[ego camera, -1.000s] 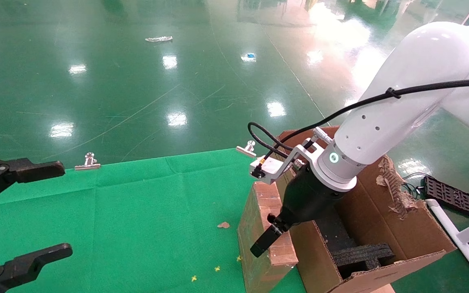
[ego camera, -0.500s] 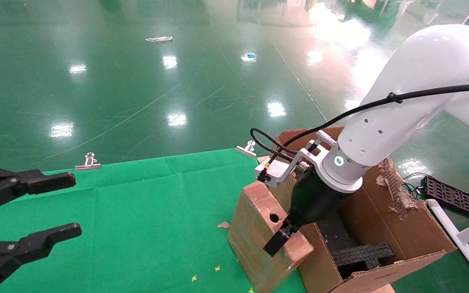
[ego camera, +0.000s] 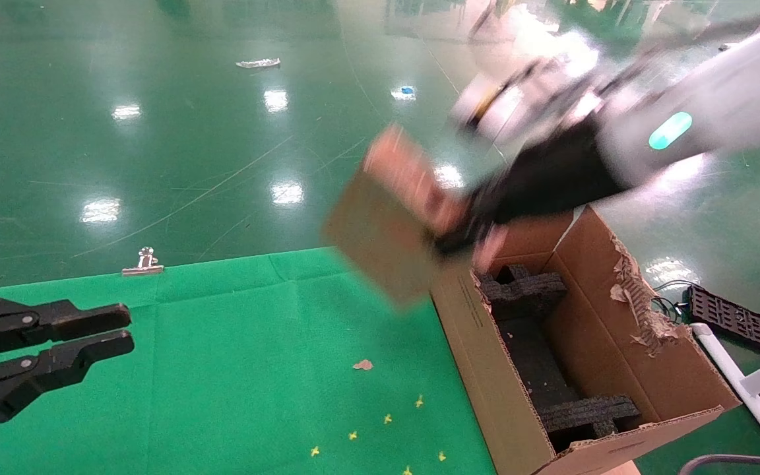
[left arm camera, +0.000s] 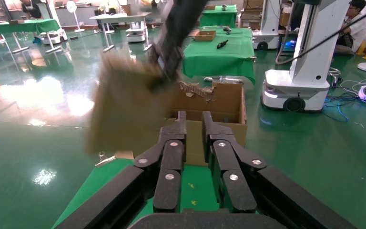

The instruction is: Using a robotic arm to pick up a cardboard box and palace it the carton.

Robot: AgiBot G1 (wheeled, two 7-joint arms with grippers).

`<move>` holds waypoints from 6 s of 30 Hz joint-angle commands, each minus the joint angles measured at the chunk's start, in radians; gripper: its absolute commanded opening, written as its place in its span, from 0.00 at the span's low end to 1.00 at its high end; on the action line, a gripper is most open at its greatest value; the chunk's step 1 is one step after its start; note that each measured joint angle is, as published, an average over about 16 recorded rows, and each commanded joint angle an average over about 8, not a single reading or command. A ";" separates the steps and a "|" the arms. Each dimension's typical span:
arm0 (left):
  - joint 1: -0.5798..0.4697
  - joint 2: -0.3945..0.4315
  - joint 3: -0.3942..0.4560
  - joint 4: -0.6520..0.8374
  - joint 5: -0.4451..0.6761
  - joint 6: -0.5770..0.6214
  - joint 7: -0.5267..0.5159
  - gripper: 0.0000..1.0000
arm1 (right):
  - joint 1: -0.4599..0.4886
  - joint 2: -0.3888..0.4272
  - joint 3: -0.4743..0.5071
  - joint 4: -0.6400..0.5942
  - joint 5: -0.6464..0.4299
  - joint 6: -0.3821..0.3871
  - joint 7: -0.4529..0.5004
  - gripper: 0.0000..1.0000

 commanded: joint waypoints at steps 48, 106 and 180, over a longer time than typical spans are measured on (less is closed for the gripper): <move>-0.001 -0.001 0.003 0.000 -0.002 -0.001 0.002 1.00 | -0.219 -0.037 -0.089 -0.912 -0.144 -0.002 -0.149 0.00; -0.001 -0.003 0.006 0.000 -0.004 -0.003 0.003 1.00 | -0.507 -0.169 -0.018 -1.133 -0.011 0.207 -0.327 1.00; -0.002 -0.004 0.010 0.001 -0.007 -0.004 0.005 1.00 | -0.566 0.011 0.657 -0.392 0.349 -0.059 -0.720 1.00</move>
